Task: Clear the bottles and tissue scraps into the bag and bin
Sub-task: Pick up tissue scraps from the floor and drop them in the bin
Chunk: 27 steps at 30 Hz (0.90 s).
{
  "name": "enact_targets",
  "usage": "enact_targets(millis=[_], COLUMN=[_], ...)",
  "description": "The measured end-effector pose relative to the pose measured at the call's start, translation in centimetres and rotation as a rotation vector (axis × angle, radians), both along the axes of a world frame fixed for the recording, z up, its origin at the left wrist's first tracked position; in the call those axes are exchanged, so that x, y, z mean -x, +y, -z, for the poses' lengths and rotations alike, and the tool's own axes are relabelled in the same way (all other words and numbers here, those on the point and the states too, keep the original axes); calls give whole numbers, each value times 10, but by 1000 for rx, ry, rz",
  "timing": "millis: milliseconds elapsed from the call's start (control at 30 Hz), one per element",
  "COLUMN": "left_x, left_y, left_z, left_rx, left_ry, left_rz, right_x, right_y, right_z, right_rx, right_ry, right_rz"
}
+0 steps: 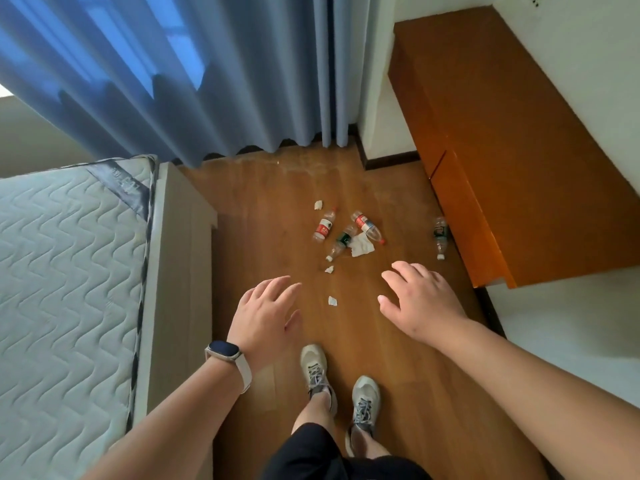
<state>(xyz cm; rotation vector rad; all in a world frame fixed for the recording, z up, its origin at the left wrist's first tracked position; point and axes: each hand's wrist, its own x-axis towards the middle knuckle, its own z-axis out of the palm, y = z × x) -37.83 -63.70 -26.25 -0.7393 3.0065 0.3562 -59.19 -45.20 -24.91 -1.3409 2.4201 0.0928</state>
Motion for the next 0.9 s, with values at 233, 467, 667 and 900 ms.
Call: enact_targets(millis=[233, 467, 667, 900], left_x=[27, 64, 100, 150], left_y=[-48, -109, -142, -157], left_z=[53, 110, 168, 305], left_rx=[-143, -187, -234, -275], left_ry=[-58, -30, -28, -63], left_rz=[10, 34, 18, -7], right_x=[21, 53, 85, 135], right_y=[-45, -106, -151, -183], right_z=[28, 62, 118, 261], right_rx=[-108, -178, -165, -150], right_ry=[-36, -53, -76, -157], right_rz=[74, 84, 88, 146])
